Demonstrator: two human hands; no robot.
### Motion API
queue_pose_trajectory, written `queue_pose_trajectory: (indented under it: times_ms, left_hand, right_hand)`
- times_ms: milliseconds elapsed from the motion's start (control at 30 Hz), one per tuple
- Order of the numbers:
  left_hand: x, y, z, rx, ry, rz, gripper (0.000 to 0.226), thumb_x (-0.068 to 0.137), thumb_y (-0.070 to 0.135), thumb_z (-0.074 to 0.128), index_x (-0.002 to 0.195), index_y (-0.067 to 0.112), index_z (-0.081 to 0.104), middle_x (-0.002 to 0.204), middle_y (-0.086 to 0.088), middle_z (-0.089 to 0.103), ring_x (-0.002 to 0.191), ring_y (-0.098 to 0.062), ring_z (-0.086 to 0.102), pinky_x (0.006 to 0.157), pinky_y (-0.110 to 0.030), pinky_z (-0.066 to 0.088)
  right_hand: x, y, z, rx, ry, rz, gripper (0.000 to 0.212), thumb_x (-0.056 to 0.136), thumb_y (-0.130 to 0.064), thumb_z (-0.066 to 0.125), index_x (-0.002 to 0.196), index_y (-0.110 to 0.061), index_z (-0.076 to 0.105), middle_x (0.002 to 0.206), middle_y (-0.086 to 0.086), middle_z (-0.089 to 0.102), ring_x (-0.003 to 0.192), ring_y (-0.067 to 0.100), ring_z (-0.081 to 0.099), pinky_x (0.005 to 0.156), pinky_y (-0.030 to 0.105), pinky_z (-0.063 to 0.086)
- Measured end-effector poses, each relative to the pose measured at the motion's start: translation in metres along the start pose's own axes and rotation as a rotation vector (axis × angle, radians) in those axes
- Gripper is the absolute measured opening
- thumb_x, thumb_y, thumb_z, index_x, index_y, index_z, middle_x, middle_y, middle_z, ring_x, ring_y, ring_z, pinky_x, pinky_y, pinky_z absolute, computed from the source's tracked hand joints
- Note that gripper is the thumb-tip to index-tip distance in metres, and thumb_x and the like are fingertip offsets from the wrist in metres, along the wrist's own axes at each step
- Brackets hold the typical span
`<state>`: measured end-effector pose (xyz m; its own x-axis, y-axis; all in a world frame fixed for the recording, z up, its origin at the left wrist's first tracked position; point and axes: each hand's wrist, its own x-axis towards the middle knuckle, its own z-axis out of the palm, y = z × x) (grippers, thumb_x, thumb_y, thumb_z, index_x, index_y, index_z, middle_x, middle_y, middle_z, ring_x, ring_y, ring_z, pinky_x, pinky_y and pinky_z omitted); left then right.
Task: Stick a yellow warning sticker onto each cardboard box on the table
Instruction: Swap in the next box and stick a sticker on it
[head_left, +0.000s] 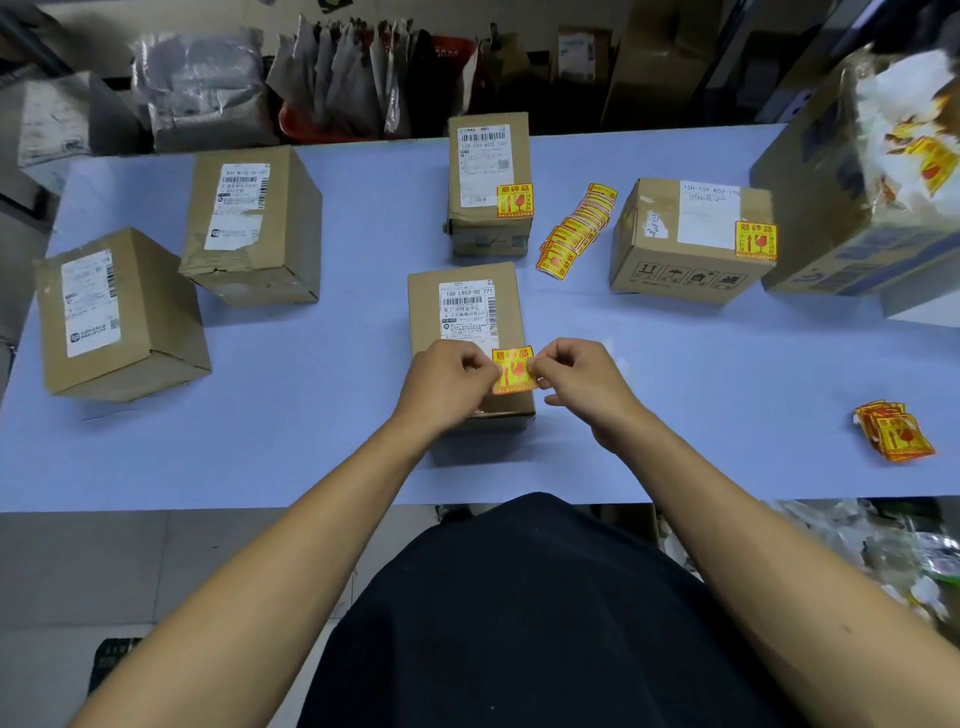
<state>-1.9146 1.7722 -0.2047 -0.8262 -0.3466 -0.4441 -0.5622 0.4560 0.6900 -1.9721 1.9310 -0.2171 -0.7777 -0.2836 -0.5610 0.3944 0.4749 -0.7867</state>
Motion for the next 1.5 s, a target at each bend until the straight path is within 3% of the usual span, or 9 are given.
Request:
queue_pose_trajectory:
  times_ms: [67, 167, 367, 600, 1067, 1233, 1333, 1400, 1500]
  left_hand:
    - [-0.002, -0.005, 0.003, 0.141, -0.024, 0.029, 0.017, 0.082, 0.024, 0.064, 0.067, 0.019, 0.071, 0.069, 0.003, 0.072, 0.073, -0.017, 0.067, 0.069, -0.032, 0.056]
    - [-0.003, -0.009, 0.007, 0.246, -0.026, 0.022, 0.018, 0.082, 0.028, 0.063, 0.067, 0.020, 0.069, 0.069, 0.003, 0.071, 0.074, -0.020, 0.066, 0.067, -0.036, 0.057]
    - [-0.003, -0.006, 0.011, 0.392, 0.005, 0.043, 0.018, 0.083, 0.030, 0.059, 0.068, 0.021, 0.062, 0.073, 0.002, 0.067, 0.076, -0.024, 0.060, 0.059, -0.028, 0.044]
    - [0.001, -0.009, 0.010, 0.435, -0.017, 0.071, 0.016, 0.079, 0.032, 0.058, 0.073, 0.019, 0.066, 0.074, 0.003, 0.067, 0.075, -0.023, 0.059, 0.059, -0.028, 0.043]
    - [0.004, -0.016, 0.011, 0.407, -0.034, 0.111, 0.016, 0.077, 0.029, 0.060, 0.068, 0.017, 0.064, 0.067, 0.000, 0.066, 0.071, -0.025, 0.061, 0.057, -0.031, 0.047]
    - [0.006, -0.008, 0.009, 0.590, -0.020, 0.108, 0.027, 0.079, 0.037, 0.062, 0.068, 0.013, 0.058, 0.069, -0.004, 0.063, 0.072, -0.028, 0.061, 0.054, -0.031, 0.042]
    - [0.007, -0.014, 0.000, 0.767, 0.090, 0.193, 0.044, 0.081, 0.059, 0.063, 0.086, 0.016, 0.057, 0.089, -0.003, 0.058, 0.089, -0.028, 0.058, 0.062, -0.033, 0.040]
    - [0.007, -0.030, -0.003, 0.753, 0.149, 0.309, 0.059, 0.082, 0.062, 0.062, 0.119, 0.016, 0.058, 0.120, -0.008, 0.055, 0.114, -0.031, 0.049, 0.083, -0.041, 0.044]
    - [0.004, -0.053, 0.003, 0.693, 0.043, 0.277, 0.075, 0.095, 0.058, 0.047, 0.155, 0.020, 0.024, 0.164, -0.013, 0.012, 0.151, -0.034, 0.006, 0.117, -0.055, 0.018]
  right_hand:
    - [0.000, 0.009, 0.002, -0.067, 0.009, 0.002, 0.015, 0.089, -0.020, 0.065, 0.076, -0.012, 0.067, 0.078, 0.005, 0.066, 0.079, 0.024, 0.062, 0.082, 0.049, 0.057]
    - [-0.002, 0.016, 0.005, -0.138, 0.027, -0.011, 0.014, 0.088, -0.022, 0.066, 0.076, -0.015, 0.068, 0.078, -0.001, 0.068, 0.087, 0.022, 0.067, 0.084, 0.052, 0.058]
    - [-0.005, 0.019, 0.010, -0.220, 0.069, -0.055, 0.016, 0.090, -0.020, 0.065, 0.074, -0.016, 0.064, 0.077, -0.004, 0.066, 0.086, 0.023, 0.067, 0.080, 0.050, 0.059]
    - [-0.006, 0.019, 0.012, -0.263, 0.083, -0.074, 0.016, 0.090, -0.020, 0.064, 0.079, -0.007, 0.067, 0.074, -0.004, 0.065, 0.082, 0.024, 0.066, 0.079, 0.051, 0.059]
    - [-0.006, 0.023, 0.012, -0.259, 0.062, -0.057, 0.018, 0.089, -0.021, 0.067, 0.077, -0.008, 0.065, 0.071, 0.000, 0.065, 0.078, 0.026, 0.067, 0.077, 0.050, 0.059]
    - [-0.003, 0.026, 0.010, -0.243, 0.045, -0.035, 0.022, 0.090, -0.026, 0.067, 0.080, -0.008, 0.063, 0.072, 0.000, 0.065, 0.074, 0.024, 0.065, 0.078, 0.048, 0.058]
    - [0.000, 0.032, 0.007, -0.222, 0.042, 0.018, 0.024, 0.090, -0.037, 0.067, 0.091, -0.014, 0.065, 0.087, -0.002, 0.068, 0.080, 0.018, 0.062, 0.079, 0.041, 0.055]
    - [0.003, 0.033, 0.010, -0.224, 0.020, 0.035, 0.036, 0.094, -0.047, 0.059, 0.115, -0.017, 0.064, 0.108, -0.003, 0.068, 0.100, 0.018, 0.063, 0.087, 0.036, 0.051]
    - [0.008, 0.026, 0.024, -0.231, -0.028, 0.034, 0.059, 0.098, -0.056, 0.047, 0.144, -0.019, 0.047, 0.134, 0.001, 0.061, 0.125, 0.020, 0.056, 0.098, 0.033, 0.042]
